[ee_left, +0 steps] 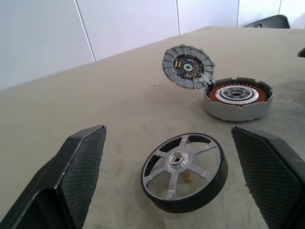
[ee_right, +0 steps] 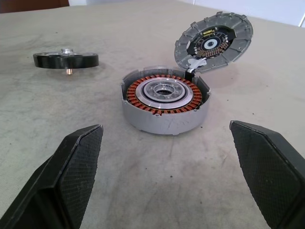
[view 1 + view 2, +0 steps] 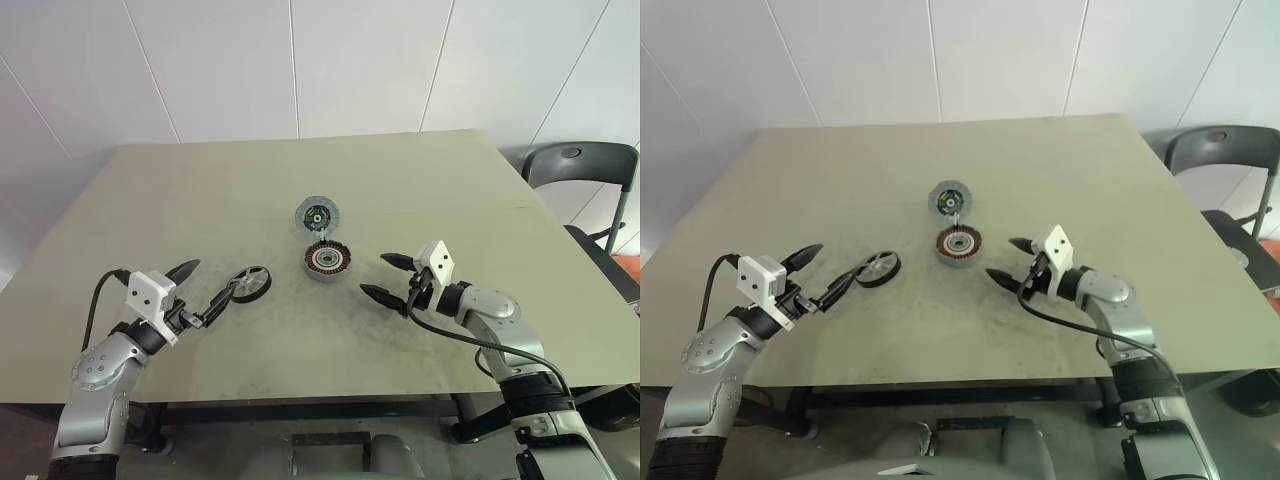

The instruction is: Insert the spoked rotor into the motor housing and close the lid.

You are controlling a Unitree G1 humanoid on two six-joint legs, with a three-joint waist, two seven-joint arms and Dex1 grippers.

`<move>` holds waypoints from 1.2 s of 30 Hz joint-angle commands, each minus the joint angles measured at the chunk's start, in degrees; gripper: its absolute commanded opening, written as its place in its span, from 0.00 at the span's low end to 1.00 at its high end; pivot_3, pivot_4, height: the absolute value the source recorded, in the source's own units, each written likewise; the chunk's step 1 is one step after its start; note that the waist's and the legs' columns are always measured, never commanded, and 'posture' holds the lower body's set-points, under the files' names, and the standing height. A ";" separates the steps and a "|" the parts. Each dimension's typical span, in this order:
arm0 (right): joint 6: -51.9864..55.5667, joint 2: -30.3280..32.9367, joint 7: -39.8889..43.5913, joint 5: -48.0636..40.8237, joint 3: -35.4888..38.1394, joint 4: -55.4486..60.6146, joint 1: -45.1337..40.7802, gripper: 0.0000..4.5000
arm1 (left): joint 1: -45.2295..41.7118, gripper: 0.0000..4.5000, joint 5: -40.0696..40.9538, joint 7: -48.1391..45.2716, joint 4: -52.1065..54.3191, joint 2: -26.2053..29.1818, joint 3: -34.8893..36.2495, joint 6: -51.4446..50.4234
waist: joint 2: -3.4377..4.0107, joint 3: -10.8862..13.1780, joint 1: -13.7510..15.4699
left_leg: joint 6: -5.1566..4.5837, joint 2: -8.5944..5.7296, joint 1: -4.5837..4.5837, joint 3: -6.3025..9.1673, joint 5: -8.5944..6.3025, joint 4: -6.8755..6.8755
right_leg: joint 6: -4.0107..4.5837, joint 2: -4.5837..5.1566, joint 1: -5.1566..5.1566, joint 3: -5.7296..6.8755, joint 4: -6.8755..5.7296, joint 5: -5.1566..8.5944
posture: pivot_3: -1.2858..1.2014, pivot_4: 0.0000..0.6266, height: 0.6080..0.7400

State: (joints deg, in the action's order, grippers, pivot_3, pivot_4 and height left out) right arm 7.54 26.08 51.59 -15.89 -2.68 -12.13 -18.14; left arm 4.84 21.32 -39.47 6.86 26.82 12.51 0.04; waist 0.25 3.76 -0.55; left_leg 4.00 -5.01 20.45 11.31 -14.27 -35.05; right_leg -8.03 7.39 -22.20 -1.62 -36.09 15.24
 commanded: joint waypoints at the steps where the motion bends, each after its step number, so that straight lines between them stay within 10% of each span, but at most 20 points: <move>1: -0.64 -0.14 -0.03 -0.30 0.82 1.14 -1.00 1.00 | -0.68 1.00 0.40 0.27 2.14 0.64 0.62 -0.23 | 0.00 0.00 0.00 | 0.00 0.00 0.00 0.00 0.00 0.00 | 0.00 0.00 0.00 0.00 0.00 0.00 | 0.52 0.00 1.00; 22: 6.46 0.92 -2.14 5.23 -4.53 6.74 -7.45 1.00 | 0.03 1.00 1.44 -0.43 3.83 0.85 0.90 -1.67 | 0.00 0.00 -0.06 | 0.00 0.03 -0.01 -0.02 0.00 -0.01 | 0.02 -0.02 -0.02 -0.01 -0.02 -0.01 | 0.52 0.00 1.00; 36: 27.25 3.06 8.08 23.07 -29.44 7.20 -32.42 1.00 | 1.53 1.00 2.22 -1.19 6.17 -0.89 -0.56 -1.53 | -0.01 0.00 -0.12 | 0.00 0.04 0.05 -0.03 0.00 0.03 | 0.03 -0.03 -0.14 -0.04 -0.02 -0.02 | 0.52 0.00 1.00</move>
State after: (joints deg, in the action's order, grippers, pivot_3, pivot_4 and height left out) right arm 34.98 29.99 59.00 4.83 -30.45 -5.66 -47.89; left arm 6.59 23.05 -40.55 11.40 25.84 11.75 -2.04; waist 0.24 3.75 -0.67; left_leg 4.01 -4.97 20.49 11.28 -14.27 -35.02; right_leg -8.00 7.35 -22.34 -1.66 -36.10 15.22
